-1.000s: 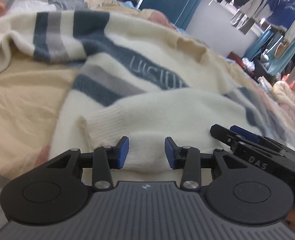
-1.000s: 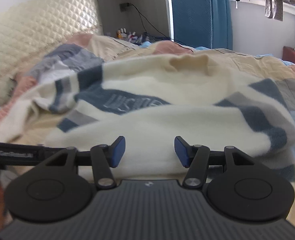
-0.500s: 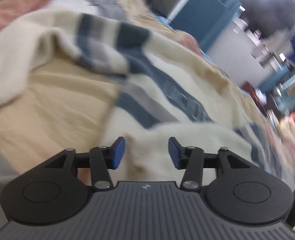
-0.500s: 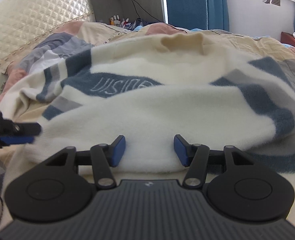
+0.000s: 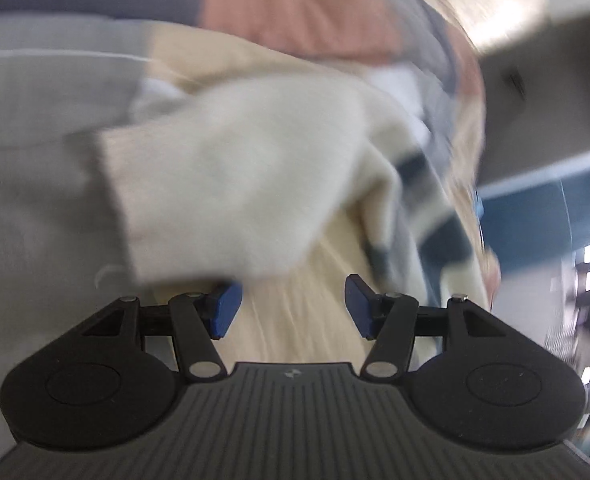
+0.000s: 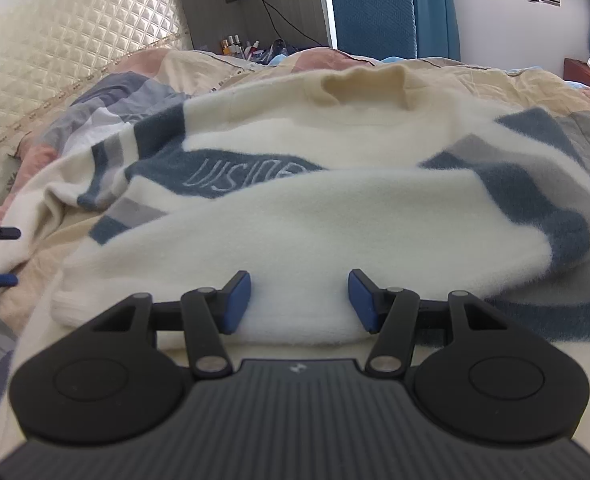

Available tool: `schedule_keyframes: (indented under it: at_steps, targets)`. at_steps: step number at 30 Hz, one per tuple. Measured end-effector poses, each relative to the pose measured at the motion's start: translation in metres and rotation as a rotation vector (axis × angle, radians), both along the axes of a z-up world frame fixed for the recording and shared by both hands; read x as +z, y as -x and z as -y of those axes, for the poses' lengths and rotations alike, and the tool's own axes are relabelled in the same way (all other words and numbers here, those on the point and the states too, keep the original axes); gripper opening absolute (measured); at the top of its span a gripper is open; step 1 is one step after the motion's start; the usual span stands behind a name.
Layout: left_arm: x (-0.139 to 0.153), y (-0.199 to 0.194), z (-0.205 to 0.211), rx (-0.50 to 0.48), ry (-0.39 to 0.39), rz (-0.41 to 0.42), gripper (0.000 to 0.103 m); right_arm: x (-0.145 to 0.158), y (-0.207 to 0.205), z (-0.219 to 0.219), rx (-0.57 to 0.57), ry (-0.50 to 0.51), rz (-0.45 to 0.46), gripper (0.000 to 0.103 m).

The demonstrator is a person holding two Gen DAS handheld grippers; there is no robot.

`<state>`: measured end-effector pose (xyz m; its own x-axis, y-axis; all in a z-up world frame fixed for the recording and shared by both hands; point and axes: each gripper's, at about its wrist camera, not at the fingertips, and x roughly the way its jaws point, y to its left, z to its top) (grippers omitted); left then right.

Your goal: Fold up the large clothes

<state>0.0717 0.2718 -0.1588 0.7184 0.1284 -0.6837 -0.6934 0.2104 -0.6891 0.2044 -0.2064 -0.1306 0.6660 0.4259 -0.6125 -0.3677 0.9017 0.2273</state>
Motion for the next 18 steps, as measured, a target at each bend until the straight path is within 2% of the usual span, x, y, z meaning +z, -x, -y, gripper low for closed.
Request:
schedule_keyframes:
  at_steps: [2, 4, 5, 7, 8, 10, 11, 13, 16, 18]
  targets:
    - [-0.003, 0.003, -0.01, 0.083, -0.002, -0.001, 0.062, 0.0, -0.001, 0.0, -0.001, -0.002, -0.002, 0.056]
    - [0.005, 0.006, -0.021, 0.163, -0.077, -0.02, 0.062, 0.0, -0.001, -0.001, -0.001, -0.001, -0.003, 0.056]
    - [0.01, 0.003, -0.026, 0.184, -0.12, -0.044, 0.062, 0.0, -0.001, -0.001, -0.001, -0.001, -0.003, 0.056]
    - [0.011, -0.004, -0.036, 0.19, -0.143, -0.072, 0.06, 0.0, -0.001, -0.001, -0.003, -0.003, -0.005, 0.056]
    - [0.012, -0.007, -0.04, 0.195, -0.149, -0.079, 0.057, -0.001, -0.002, -0.001, -0.004, -0.004, -0.007, 0.056]
    - [0.017, -0.013, -0.045, 0.183, -0.189, -0.111, 0.039, -0.001, -0.003, -0.001, -0.004, -0.005, -0.009, 0.056]
    - [0.02, -0.013, -0.047, 0.17, -0.216, -0.12, 0.035, -0.001, -0.003, -0.001, -0.004, -0.005, -0.011, 0.056]
    - [0.031, -0.014, -0.049, 0.144, -0.293, -0.134, 0.022, -0.001, -0.004, 0.0, -0.006, -0.011, -0.014, 0.056]
    - [0.055, -0.01, -0.04, 0.107, -0.451, -0.138, 0.015, 0.0, -0.006, 0.0, -0.009, -0.014, -0.018, 0.056]
    - [0.084, -0.007, -0.031, 0.113, -0.584, -0.079, 0.014, 0.002, -0.007, -0.002, -0.003, 0.001, -0.02, 0.056]
